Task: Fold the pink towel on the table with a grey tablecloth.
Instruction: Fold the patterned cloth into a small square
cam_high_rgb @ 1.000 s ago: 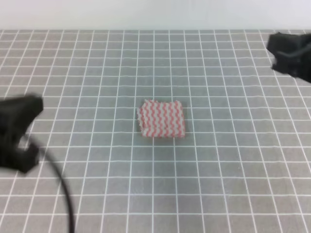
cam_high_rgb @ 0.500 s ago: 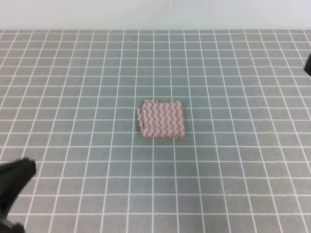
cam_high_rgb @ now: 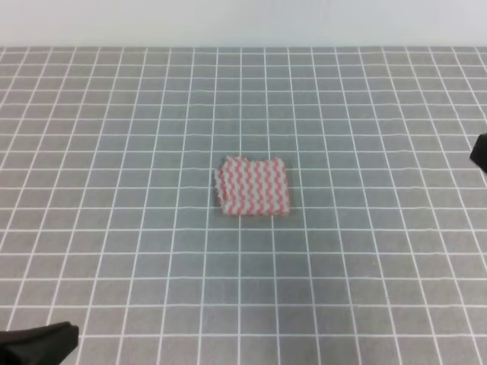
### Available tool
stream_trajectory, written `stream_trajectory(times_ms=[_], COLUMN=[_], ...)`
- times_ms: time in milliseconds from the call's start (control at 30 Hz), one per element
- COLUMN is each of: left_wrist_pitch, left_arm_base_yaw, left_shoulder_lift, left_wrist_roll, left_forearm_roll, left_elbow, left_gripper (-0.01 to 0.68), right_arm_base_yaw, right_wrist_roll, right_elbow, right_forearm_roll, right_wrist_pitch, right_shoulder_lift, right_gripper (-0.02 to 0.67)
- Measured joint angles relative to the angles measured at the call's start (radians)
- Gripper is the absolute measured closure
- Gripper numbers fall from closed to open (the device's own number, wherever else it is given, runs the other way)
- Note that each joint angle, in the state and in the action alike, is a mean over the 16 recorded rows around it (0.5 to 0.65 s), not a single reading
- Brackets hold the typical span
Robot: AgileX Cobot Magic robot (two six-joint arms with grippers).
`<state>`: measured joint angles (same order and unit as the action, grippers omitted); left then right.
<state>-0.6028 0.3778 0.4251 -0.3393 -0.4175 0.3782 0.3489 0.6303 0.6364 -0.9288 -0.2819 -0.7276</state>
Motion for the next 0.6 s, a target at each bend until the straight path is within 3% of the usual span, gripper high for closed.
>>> stream_trajectory(times_ms=[600], left_wrist_pitch=[-0.016], left_arm_base_yaw=[0.0], left_shoulder_lift=[0.001], left_wrist_roll=[-0.001], left_forearm_roll=[0.008], left_elbow=[-0.01], left_gripper=[0.674], right_arm_base_yaw=[-0.001], right_wrist_roll=[-0.001], right_elbow=[-0.002], right_forearm_roll=[0.044], right_wrist_pitch=[-0.162], right_shoulder_lift=[-0.004], right_gripper=[0.665])
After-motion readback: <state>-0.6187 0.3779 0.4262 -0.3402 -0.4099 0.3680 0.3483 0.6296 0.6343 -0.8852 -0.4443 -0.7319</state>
